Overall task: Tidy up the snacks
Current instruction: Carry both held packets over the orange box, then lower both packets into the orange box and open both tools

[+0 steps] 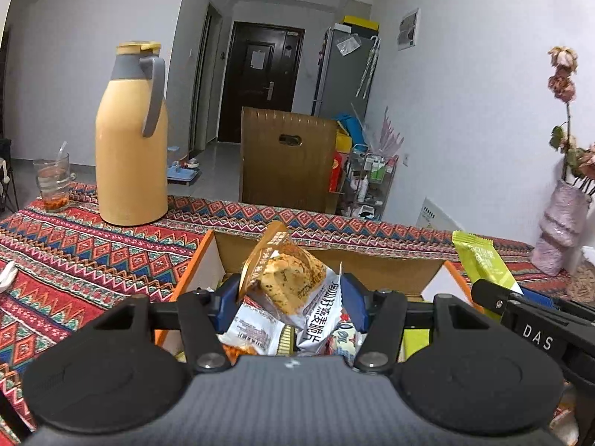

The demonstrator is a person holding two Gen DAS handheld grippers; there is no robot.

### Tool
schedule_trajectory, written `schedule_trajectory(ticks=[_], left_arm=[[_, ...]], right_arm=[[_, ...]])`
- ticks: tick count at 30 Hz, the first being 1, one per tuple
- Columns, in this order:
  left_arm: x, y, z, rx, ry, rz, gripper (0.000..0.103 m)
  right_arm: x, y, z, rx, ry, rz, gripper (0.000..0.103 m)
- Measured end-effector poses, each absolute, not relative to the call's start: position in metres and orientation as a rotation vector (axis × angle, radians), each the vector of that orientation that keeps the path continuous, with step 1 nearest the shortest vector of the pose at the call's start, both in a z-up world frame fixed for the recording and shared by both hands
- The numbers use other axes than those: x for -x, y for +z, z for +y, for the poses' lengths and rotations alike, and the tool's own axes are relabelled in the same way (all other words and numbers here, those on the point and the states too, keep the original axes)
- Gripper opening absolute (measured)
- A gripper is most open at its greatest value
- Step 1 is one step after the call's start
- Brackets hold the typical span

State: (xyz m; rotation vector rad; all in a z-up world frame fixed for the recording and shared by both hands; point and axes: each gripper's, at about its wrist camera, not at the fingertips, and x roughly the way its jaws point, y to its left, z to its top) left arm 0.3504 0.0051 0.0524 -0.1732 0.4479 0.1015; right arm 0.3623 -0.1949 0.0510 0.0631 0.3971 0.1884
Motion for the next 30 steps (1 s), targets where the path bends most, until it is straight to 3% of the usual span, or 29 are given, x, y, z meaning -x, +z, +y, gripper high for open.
schedule_trajectory(ticks=[18,21,25,26,27,30], left_arm=[[-0.363,0.018,0.017,0.204,0.123,0.458,0.058],[-0.362,0.018,0.017,0.210,0.132,0.444,0.064],[-0.358,0.020,0.017,0.216,0.148,0.418,0.086],[-0.356,0.020,0.017,0.217,0.154,0.409,0.090],[-0.354,0.021,0.017,0.220,0.160,0.400,0.102],[-0.350,0.022,0.018,0.232,0.167,0.379,0.103]], right_arm=[[-0.391,0.009,-0.194,-0.065,0.198,0.454,0.035],[-0.392,0.007,-0.193,-0.054,0.202,0.461,0.036],[-0.390,0.006,-0.194,-0.061,0.200,0.458,0.041],[-0.390,0.006,-0.195,-0.065,0.198,0.457,0.050],[-0.391,0.006,-0.195,-0.069,0.196,0.459,0.064],[-0.390,0.007,-0.197,-0.084,0.184,0.451,0.095]])
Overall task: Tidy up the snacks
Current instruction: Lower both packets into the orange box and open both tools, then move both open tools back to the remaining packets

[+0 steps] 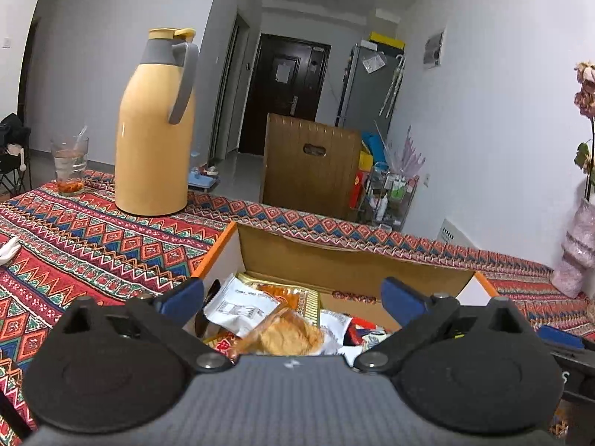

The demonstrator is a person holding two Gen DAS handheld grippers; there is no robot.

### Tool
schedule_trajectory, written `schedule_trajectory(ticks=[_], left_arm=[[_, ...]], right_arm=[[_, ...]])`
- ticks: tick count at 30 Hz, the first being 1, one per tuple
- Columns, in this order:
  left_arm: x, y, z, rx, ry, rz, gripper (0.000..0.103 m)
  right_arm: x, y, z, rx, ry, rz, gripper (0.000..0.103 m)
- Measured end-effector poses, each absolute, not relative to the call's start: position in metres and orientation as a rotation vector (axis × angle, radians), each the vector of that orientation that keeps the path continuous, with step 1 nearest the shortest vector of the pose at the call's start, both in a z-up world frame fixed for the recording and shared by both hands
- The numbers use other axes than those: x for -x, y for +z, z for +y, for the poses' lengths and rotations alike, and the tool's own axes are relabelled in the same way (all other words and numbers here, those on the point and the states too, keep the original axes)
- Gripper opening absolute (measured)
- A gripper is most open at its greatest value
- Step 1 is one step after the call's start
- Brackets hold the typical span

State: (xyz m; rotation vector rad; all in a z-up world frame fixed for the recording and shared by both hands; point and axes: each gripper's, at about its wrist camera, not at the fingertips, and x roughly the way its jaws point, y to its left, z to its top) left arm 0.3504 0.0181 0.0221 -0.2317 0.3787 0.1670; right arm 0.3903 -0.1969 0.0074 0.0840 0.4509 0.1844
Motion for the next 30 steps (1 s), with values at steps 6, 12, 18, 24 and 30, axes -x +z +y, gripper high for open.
schedule_trajectory(ticks=[6,12,18,24,30], left_arm=[[-0.352,0.024,0.019,0.239,0.172,0.385,0.103],[-0.351,0.021,0.020,0.240,0.171,0.383,0.103],[-0.348,0.020,0.021,0.251,0.168,0.379,0.103],[-0.346,0.017,0.023,0.253,0.164,0.379,0.103],[-0.342,0.017,0.026,0.268,0.159,0.373,0.103]], right_arm=[[-0.390,0.005,-0.200,-0.103,0.175,0.449,0.103],[-0.390,0.002,-0.200,-0.114,0.166,0.458,0.103],[-0.387,0.002,-0.201,-0.123,0.162,0.454,0.103],[-0.380,-0.001,-0.205,-0.137,0.172,0.452,0.103],[-0.380,-0.004,-0.209,-0.166,0.193,0.471,0.103]])
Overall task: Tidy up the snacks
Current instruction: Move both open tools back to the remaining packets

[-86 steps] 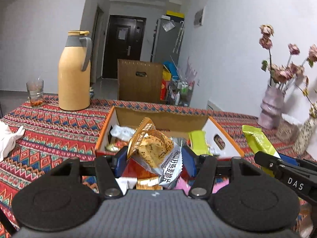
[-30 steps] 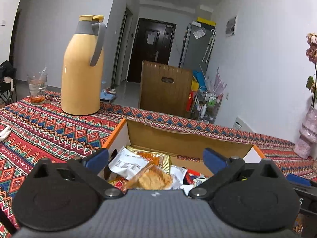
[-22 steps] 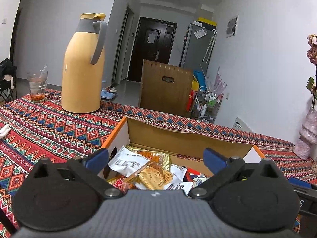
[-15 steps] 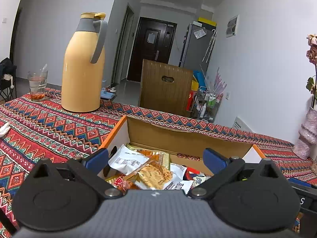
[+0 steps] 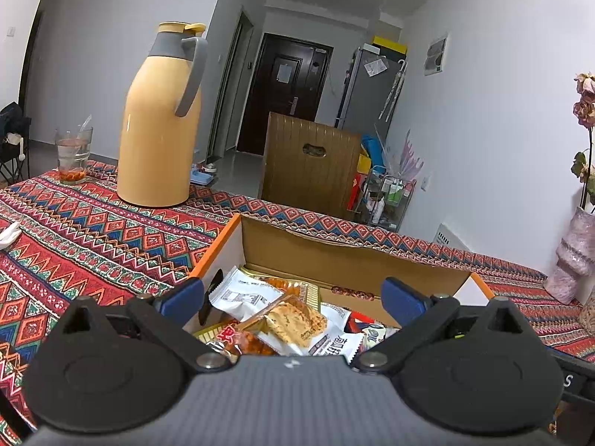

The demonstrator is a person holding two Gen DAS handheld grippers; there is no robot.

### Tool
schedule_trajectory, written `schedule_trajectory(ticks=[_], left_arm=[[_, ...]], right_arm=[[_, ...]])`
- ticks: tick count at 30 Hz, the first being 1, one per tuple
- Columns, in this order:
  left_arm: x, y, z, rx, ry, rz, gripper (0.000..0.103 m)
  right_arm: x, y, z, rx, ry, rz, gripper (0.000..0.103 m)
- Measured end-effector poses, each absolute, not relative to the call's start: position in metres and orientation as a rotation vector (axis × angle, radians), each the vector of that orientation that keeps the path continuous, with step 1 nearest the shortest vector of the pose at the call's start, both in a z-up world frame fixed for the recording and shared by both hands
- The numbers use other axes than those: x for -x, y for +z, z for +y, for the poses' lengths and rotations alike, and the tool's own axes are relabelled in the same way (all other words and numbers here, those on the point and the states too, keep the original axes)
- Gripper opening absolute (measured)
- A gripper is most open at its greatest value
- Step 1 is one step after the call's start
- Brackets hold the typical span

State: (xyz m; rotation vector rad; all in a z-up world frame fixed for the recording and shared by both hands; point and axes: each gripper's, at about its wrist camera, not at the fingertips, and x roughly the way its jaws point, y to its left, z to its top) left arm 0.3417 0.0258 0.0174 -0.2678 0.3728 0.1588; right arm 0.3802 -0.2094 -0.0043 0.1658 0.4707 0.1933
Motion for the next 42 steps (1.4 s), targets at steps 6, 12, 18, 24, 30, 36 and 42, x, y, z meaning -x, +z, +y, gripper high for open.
schedule_trajectory(ticks=[6,12,18,24,30,36,42], left_arm=[[-0.341,0.017,0.024,0.262,0.153,0.374,0.103],[-0.334,0.034,0.027,0.273,0.171,0.365,0.103],[-0.302,0.059,0.031,0.210,0.191,0.374,0.103],[-0.260,0.068,0.036,0.164,0.187,0.377,0.103],[-0.223,0.044,0.038,0.149,0.157,0.441,0.103],[-0.196,0.008,0.043,0.102,0.157,0.498,0.103],[-0.187,-0.013,0.052,0.109,0.157,0.487,0.103]], right_arm=[[-0.381,-0.003,-0.215,-0.187,0.191,0.474,0.103],[-0.371,0.015,-0.215,-0.155,0.174,0.409,0.103],[-0.343,0.048,-0.213,-0.075,0.158,0.371,0.103],[-0.310,0.055,-0.214,-0.044,0.185,0.383,0.103],[-0.270,0.033,-0.218,-0.004,0.234,0.422,0.103],[-0.230,0.008,-0.226,0.021,0.235,0.468,0.103],[-0.211,-0.011,-0.233,0.004,0.200,0.516,0.103]])
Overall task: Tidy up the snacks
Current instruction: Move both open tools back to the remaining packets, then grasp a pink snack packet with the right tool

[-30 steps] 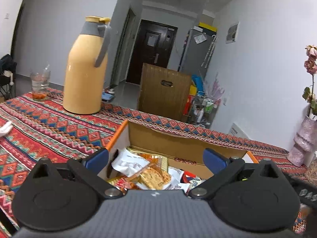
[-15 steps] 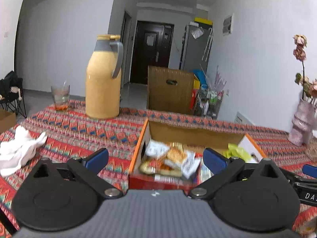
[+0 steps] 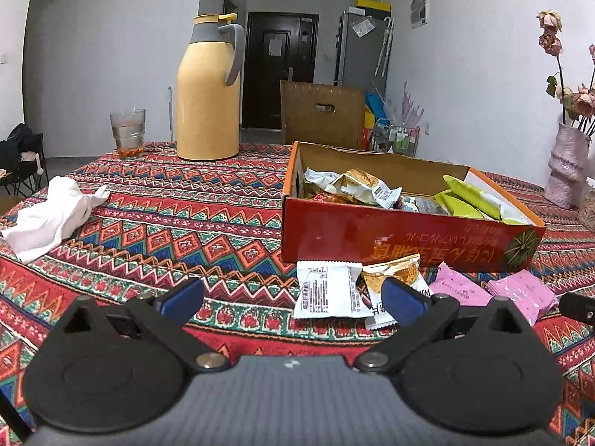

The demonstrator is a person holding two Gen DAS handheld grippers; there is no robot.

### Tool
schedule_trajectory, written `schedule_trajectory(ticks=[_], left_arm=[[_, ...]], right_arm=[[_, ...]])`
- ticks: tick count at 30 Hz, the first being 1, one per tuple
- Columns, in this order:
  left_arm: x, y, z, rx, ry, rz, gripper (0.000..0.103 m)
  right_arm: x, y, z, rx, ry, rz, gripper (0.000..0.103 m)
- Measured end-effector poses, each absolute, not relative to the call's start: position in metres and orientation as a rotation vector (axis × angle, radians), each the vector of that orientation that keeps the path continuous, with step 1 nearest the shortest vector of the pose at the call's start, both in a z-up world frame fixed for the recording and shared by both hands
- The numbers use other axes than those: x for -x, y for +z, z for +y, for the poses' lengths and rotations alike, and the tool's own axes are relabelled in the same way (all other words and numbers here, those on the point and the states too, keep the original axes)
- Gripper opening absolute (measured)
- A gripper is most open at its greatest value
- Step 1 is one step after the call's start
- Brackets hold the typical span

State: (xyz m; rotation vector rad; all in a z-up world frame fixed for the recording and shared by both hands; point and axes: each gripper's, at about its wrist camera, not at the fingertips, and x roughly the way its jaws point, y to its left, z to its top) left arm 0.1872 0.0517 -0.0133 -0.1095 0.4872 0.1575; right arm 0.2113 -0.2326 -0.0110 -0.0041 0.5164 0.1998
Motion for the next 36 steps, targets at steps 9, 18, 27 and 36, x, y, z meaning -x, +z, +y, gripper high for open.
schedule_trajectory(ticks=[9,18,27,36], left_arm=[[-0.190,-0.018,0.059,0.152,0.130,0.496,0.103],[-0.191,-0.019,0.064,0.186,0.115,0.516,0.103],[-0.190,-0.020,0.066,0.198,0.124,0.526,0.103],[-0.195,-0.022,0.066,0.199,0.135,0.553,0.103]], right_arm=[[-0.199,-0.023,-0.232,-0.015,0.160,0.564,0.103],[-0.203,-0.013,-0.235,0.000,0.121,0.566,0.103],[-0.237,-0.019,-0.222,0.067,0.166,0.625,0.103],[-0.300,-0.046,-0.216,0.102,0.221,0.752,0.103]])
